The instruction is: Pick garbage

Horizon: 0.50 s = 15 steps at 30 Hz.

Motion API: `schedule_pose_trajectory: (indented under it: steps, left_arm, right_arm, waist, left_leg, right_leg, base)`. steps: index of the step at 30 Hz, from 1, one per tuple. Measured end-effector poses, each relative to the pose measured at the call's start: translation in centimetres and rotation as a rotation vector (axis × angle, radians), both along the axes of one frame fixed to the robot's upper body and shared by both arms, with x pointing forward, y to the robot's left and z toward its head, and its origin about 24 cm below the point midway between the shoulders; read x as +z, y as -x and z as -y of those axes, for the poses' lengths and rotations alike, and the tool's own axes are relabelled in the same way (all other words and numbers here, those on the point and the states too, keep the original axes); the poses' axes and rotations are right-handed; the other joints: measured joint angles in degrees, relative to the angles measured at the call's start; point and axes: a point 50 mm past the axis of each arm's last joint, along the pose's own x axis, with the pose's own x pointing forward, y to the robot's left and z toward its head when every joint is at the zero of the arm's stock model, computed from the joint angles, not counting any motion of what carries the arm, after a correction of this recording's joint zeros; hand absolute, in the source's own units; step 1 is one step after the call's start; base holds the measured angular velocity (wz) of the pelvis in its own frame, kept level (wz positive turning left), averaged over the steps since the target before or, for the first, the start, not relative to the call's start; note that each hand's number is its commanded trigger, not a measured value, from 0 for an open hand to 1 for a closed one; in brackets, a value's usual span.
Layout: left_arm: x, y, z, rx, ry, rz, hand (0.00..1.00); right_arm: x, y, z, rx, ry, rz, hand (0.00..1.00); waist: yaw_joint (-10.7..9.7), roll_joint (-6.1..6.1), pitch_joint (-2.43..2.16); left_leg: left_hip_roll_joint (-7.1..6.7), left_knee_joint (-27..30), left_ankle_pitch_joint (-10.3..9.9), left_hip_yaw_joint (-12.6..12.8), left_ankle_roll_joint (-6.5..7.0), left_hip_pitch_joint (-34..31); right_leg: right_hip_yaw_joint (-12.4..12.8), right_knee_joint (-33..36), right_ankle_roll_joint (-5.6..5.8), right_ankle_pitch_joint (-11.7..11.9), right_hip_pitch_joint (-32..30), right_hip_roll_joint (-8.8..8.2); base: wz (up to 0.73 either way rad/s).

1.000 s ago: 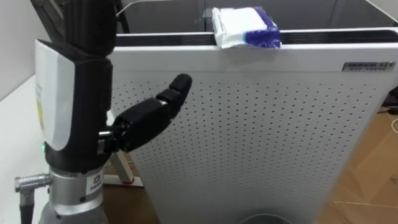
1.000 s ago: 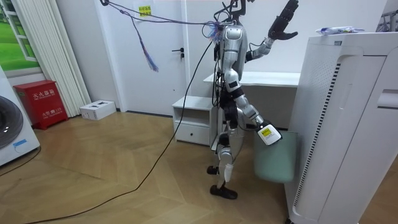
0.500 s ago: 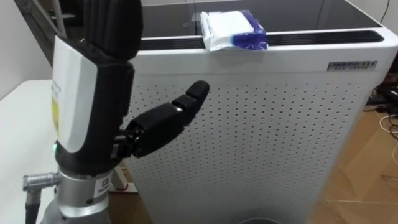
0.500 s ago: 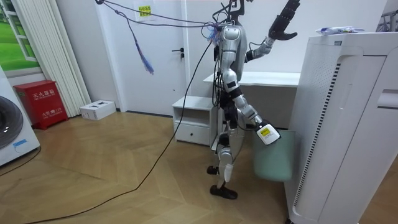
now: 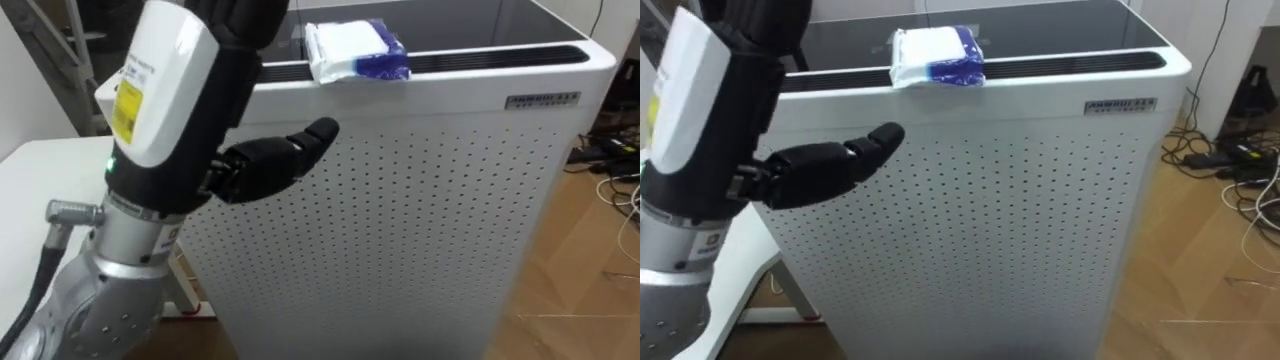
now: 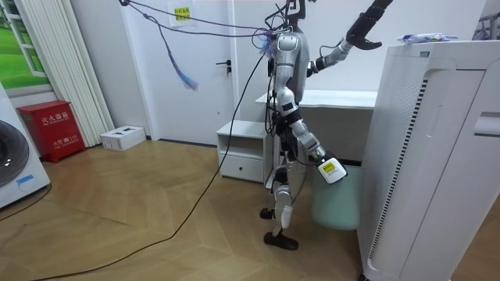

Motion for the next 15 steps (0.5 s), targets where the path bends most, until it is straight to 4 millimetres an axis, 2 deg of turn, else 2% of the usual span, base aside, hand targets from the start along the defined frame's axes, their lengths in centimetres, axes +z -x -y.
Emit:
schedule_pose_trajectory:
  steps: [4,9,12,13,15]
  left_arm:
    - [0.3,-1.4,-0.1,0.027,-0.028,-0.045,0.0]
    - [2.1,-2.5,0.1,0.049,-0.072,-0.02,0.0]
    - [2.5,-3.2,0.2,0.068,-0.086,-0.039,0.0]
    - [2.3,-3.4,0.3,0.072,-0.095,-0.059,0.0]
    - [1.8,-3.7,0.5,0.077,-0.115,-0.097,0.0]
  right_arm:
    - [0.3,-0.3,0.3,0.008,0.004,0.003,1.0]
    - [0.4,-0.4,0.5,0.007,0.011,0.007,1.0]
    - [0.5,-0.6,0.6,0.006,0.013,0.005,1.0]
    - [0.5,-0.7,0.6,0.003,0.014,0.002,1.0]
    - [0.6,-0.7,0.6,0.004,0.015,0.004,1.0]
  waist:
    - [0.06,0.09,-0.04]
    - [0.05,0.71,-0.08]
    - [-0.02,1.52,-0.2]
    - [-0.11,1.93,-0.34]
    - [-0.19,2.56,-0.35]
  left_leg:
    - [0.07,0.03,0.0,0.12,0.0,-0.01]
    - [0.09,0.04,0.0,1.21,0.0,0.08]
    - [0.07,0.03,0.0,1.35,0.0,0.1]
    - [0.07,0.03,0.0,1.37,0.0,0.11]
    - [0.07,0.04,0.0,1.37,0.0,0.09]
  right_leg:
    - [0.09,-0.08,0.0,0.0,-0.01,0.05]
    - [0.46,-0.12,0.09,0.06,-0.01,0.05]
    - [0.49,-0.14,0.16,0.11,-0.04,-0.01]
    - [0.47,-0.13,0.16,0.11,-0.04,-0.03]
    - [0.4,-0.12,0.16,0.11,-0.04,-0.05]
  base:
    - [0.0]
    - [-0.02]
    - [0.0]
    - [0.0]
    - [0.0]
